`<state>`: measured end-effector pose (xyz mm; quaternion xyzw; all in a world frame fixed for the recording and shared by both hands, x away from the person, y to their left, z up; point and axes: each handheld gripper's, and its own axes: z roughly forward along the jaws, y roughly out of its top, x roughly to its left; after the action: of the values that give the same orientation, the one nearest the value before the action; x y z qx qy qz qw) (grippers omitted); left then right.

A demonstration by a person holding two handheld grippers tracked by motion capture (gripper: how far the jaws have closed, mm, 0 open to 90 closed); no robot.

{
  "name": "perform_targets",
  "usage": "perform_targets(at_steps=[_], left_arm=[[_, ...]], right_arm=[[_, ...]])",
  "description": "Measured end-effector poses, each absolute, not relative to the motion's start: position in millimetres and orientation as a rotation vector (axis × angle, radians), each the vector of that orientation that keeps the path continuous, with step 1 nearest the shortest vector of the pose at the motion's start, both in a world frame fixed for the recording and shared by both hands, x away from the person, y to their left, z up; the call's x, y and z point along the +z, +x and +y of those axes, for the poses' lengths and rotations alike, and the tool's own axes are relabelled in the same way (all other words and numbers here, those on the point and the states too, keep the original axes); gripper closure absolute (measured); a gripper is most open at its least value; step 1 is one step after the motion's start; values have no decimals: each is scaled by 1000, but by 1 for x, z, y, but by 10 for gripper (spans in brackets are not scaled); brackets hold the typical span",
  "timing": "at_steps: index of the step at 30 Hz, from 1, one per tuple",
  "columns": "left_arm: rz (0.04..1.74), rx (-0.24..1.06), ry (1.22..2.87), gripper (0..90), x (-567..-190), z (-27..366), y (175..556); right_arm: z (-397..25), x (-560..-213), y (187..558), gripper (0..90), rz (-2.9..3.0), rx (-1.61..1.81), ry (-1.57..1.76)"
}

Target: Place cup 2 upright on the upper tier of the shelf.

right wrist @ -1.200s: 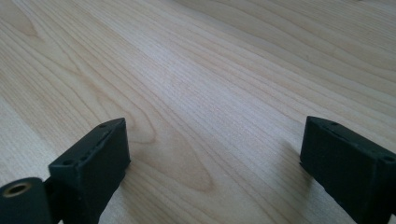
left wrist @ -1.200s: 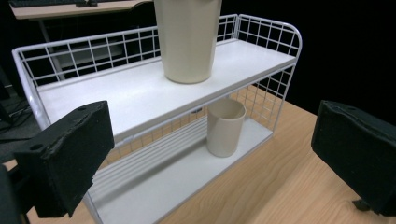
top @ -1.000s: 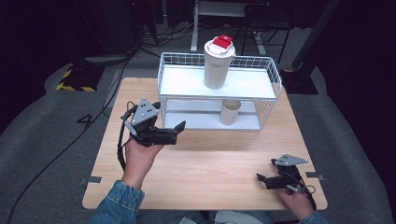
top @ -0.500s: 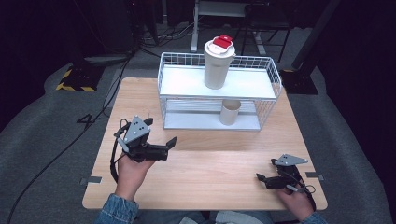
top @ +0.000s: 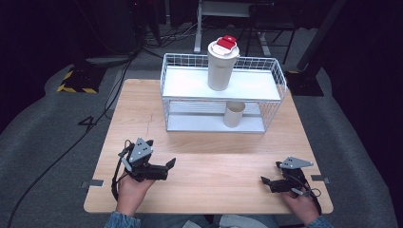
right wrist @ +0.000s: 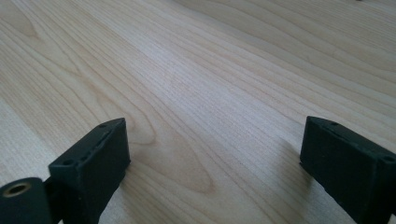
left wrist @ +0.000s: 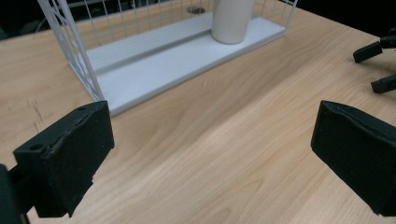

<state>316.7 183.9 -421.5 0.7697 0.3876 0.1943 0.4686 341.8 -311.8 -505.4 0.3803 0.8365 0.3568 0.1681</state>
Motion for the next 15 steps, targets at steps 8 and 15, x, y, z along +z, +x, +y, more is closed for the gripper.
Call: perform_targets(at_steps=[8, 15], left_arm=[[1029, 405, 1931, 0, -448, 189, 315], [1070, 354, 1995, 0, -462, 189, 315]], right_arm=[[-312, -505, 342, 84, 2379, 1014, 1082], [-312, -505, 342, 84, 2379, 1015, 1082]])
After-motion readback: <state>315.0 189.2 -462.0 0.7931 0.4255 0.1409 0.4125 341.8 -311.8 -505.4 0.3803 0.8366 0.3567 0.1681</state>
